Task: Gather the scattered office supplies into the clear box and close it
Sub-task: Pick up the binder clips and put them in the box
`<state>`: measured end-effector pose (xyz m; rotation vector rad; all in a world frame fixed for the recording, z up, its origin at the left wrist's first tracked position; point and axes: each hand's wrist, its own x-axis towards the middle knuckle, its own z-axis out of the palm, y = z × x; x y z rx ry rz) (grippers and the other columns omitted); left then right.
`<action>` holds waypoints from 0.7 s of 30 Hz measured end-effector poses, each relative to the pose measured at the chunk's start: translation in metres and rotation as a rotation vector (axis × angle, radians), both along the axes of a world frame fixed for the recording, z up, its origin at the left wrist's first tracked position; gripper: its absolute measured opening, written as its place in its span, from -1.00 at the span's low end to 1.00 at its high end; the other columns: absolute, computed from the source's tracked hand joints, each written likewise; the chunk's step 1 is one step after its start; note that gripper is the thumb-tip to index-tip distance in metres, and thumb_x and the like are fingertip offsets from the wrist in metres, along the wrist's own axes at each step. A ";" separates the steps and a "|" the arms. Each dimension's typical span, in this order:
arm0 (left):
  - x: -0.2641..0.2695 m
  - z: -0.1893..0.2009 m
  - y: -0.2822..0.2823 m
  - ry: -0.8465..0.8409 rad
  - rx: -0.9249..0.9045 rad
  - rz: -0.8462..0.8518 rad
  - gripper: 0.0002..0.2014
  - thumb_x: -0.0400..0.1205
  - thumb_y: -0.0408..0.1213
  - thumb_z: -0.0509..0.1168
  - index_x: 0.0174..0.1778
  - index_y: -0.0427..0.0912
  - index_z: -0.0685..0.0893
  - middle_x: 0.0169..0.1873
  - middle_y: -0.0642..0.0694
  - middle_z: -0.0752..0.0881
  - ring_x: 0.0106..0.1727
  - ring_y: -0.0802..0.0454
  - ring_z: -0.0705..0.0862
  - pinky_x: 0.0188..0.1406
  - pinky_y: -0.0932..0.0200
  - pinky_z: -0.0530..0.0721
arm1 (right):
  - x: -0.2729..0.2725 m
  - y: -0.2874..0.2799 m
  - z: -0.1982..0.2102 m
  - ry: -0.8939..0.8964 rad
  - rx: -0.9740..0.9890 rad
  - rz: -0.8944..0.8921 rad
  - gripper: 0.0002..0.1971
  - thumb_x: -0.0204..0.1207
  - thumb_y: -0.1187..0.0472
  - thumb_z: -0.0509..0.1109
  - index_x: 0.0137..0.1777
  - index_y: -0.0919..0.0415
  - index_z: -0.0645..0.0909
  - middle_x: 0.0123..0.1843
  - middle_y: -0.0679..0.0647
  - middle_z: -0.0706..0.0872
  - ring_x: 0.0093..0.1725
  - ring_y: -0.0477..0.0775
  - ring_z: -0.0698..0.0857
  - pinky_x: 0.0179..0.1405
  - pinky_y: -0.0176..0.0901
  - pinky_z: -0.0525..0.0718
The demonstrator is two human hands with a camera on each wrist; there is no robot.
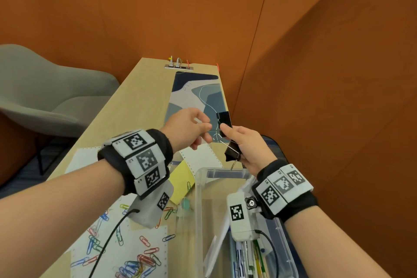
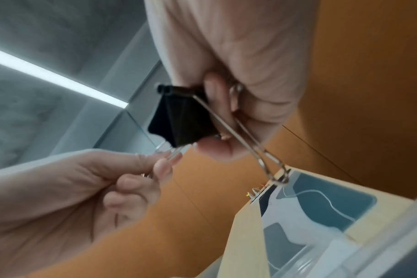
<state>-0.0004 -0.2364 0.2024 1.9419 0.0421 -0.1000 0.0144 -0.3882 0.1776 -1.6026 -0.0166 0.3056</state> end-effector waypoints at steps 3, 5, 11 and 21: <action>-0.001 -0.003 0.000 -0.006 -0.041 0.068 -0.88 0.68 -0.40 0.15 0.02 -0.08 0.44 -0.37 -0.15 0.71 -0.54 0.02 0.56 -0.54 0.22 0.50 | 0.000 -0.003 -0.001 0.119 0.134 -0.110 -0.73 0.56 0.04 0.35 0.08 0.23 0.61 -0.28 0.04 0.53 -0.39 -0.05 0.50 -0.41 -0.25 0.60; -0.002 -0.004 0.000 0.023 -0.003 0.029 -0.82 0.70 -0.42 0.07 -0.07 -0.09 0.53 -0.36 -0.13 0.70 -0.52 0.04 0.59 -0.56 0.28 0.48 | -0.001 -0.006 0.000 0.141 0.212 -0.117 -0.79 0.60 0.06 0.30 0.01 0.21 0.62 -0.27 0.04 0.51 -0.42 -0.08 0.47 -0.45 -0.31 0.59; -0.008 -0.002 -0.012 0.112 -0.019 -0.138 -0.72 0.71 -0.44 0.01 -0.11 -0.20 0.63 -0.36 -0.06 0.66 -0.39 0.11 0.61 -0.50 0.36 0.49 | -0.005 -0.001 0.001 -0.126 0.077 -0.053 -0.86 0.63 0.17 0.25 -0.09 0.16 0.61 -0.30 -0.03 0.61 -0.33 -0.12 0.60 -0.38 -0.36 0.60; -0.009 0.006 -0.012 0.102 -0.178 -0.115 -0.69 0.67 -0.17 0.16 -0.17 -0.33 0.67 -0.38 -0.18 0.65 -0.43 0.04 0.60 -0.42 0.29 0.60 | 0.001 -0.006 -0.007 -0.427 -0.130 -0.086 -0.94 0.56 0.20 0.34 -0.12 0.06 0.63 -0.11 0.09 0.70 -0.07 0.00 0.64 0.02 -0.06 0.64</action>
